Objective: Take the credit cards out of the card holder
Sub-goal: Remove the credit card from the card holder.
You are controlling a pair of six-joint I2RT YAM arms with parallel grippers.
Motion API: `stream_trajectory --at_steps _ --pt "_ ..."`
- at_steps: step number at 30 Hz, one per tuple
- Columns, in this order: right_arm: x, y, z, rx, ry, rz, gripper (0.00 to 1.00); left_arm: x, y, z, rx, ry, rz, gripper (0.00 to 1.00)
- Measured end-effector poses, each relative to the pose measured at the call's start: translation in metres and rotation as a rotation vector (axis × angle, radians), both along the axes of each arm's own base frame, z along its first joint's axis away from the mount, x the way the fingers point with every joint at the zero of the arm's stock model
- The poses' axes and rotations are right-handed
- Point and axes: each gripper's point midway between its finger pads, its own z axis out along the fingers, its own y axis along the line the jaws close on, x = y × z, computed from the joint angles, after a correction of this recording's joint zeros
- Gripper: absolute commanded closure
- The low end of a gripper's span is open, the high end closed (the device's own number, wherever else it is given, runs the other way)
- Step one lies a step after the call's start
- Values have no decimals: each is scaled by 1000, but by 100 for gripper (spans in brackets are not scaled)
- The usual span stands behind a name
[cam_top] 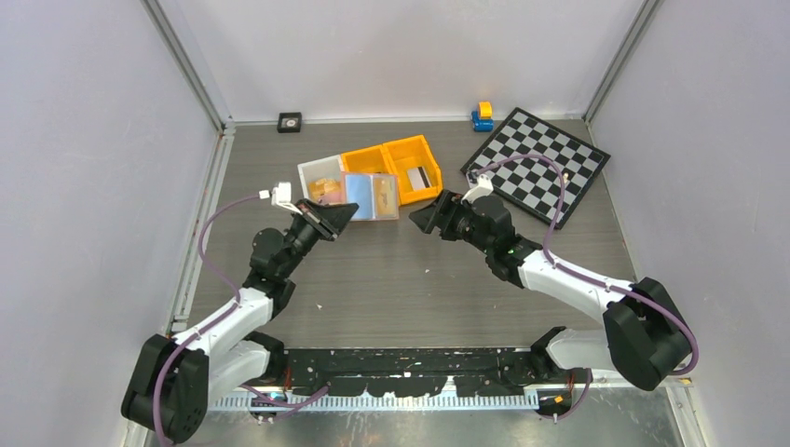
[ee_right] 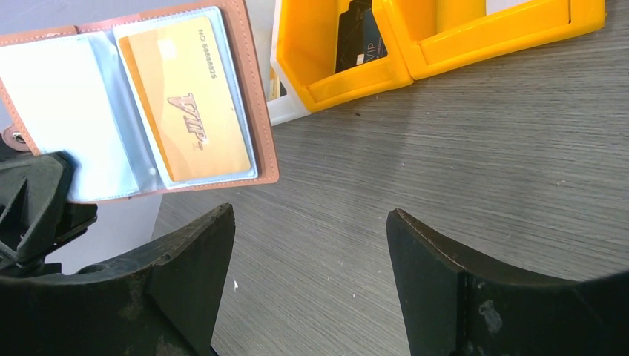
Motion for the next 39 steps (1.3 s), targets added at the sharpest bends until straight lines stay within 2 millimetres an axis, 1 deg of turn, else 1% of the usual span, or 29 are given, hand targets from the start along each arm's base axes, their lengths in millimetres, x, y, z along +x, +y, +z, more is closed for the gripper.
stream_trajectory --at_steps 4,10,13,17,23,26,30,35,39 --pt "1 -1 -1 10 6 -4 21 -7 -7 -1 31 -39 -17 100" --pt "2 -5 -7 20 25 -11 22 -12 -8 10 45 -96 -18 100" --pt "2 -7 -9 28 32 -16 22 -12 -10 6 56 -88 -28 100" --pt "4 -10 -8 65 31 -21 21 -11 -13 -4 68 -36 -35 100" --pt "3 -14 -7 124 32 -12 21 -12 -10 -3 60 -13 -20 100" --pt "2 -12 -2 159 22 5 21 -11 -9 -2 58 -15 -16 100" --pt "1 -4 4 206 3 41 21 -9 -9 -3 38 6 -8 100" --pt "0 7 3 255 8 98 20 -5 -12 -7 9 32 -18 100" --pt "0 13 -2 278 28 124 20 -6 -16 -6 -28 45 -41 100"
